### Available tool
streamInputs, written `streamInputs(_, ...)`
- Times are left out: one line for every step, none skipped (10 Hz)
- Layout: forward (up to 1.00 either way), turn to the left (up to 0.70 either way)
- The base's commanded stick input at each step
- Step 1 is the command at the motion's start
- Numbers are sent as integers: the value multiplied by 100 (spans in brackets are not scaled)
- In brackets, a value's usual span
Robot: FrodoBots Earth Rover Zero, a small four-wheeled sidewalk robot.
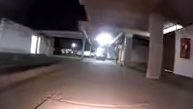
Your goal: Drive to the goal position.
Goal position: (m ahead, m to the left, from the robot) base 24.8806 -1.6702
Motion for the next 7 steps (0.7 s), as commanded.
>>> streamInputs(100,-4)
streamInputs(100,-4)
streamInputs(100,-4)
streamInputs(100,-4)
streamInputs(100,-4)
streamInputs(100,-4)
streamInputs(100,-4)
